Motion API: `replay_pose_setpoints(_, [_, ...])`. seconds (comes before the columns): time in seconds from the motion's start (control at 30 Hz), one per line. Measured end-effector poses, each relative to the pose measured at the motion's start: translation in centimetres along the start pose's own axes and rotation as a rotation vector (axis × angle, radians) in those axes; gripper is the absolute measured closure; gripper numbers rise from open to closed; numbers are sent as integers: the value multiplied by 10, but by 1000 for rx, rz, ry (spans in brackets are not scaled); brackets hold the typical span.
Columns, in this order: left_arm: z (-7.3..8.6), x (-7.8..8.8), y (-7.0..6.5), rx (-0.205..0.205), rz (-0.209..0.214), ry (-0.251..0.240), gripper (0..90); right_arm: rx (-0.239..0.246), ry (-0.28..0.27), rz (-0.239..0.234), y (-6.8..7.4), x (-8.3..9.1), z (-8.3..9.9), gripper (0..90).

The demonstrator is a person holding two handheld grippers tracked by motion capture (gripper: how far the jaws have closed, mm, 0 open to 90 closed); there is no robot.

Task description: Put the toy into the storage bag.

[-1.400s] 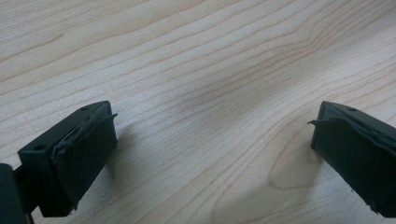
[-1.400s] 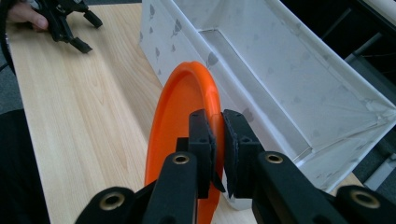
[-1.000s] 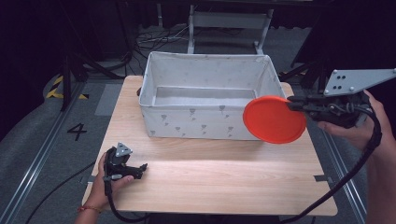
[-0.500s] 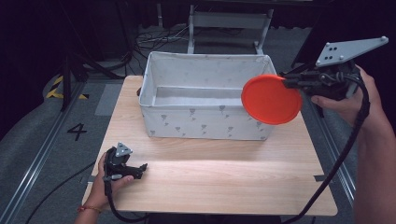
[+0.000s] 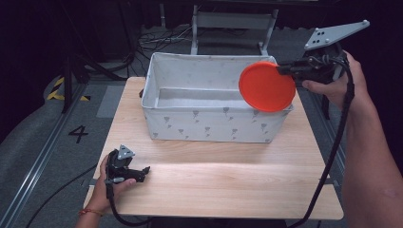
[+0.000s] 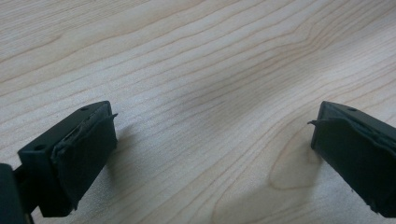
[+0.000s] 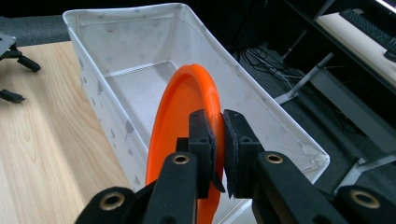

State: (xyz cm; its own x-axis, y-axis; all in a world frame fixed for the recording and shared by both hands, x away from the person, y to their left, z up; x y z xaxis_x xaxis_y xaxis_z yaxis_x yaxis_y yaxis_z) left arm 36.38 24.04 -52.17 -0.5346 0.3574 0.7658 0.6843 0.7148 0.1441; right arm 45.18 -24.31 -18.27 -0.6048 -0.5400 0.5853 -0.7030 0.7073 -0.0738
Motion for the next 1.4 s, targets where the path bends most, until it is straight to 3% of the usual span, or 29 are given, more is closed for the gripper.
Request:
replay_pose_setpoints(0.37, [0, 0, 0, 2, -3, -3, 5, -8, 27, 29, -20, -31, -4, 828])
replay_pose_setpoints(0.5, [0, -1, 0, 2, -3, -9, 5, -22, 36, 16, -29, -40, -1, 827])
replay_pose_setpoints(0.63, [0, -1, 0, 2, -2, -8, 5, -4, 44, -4, -35, -48, 4, 827])
replay_pose_setpoints(0.77, [0, -1, 0, 2, -3, -8, 5, 27, 82, 1, -37, -58, 10, 827])
replay_pose_setpoints(0.93, [0, -1, 0, 1, -3, -7, 5, 21, 90, -34, -39, -67, 17, 827])
replay_pose_setpoints(1.27, [0, -1, 0, 1, -3, -8, 5, 62, 142, -80, -35, -80, 30, 827])
replay_pose_setpoints(1.4, [0, -1, 0, 2, -3, -8, 5, 90, 187, -78, -33, -87, 37, 827])
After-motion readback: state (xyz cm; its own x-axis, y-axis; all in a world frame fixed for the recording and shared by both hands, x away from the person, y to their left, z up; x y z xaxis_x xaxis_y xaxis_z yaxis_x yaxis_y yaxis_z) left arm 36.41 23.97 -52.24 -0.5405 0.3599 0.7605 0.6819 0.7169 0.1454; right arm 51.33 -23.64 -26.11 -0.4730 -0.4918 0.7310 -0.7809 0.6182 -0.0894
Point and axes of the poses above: each handheld gripper's, and its own axes: x roughly backward along the jaws, z roughly out of its underside, y roughly to its left, the point moved 3 cm from there along -x, roughly forward along the jaws, and after that the axes turned 15 degrees about -x, right-handed, at the moved point
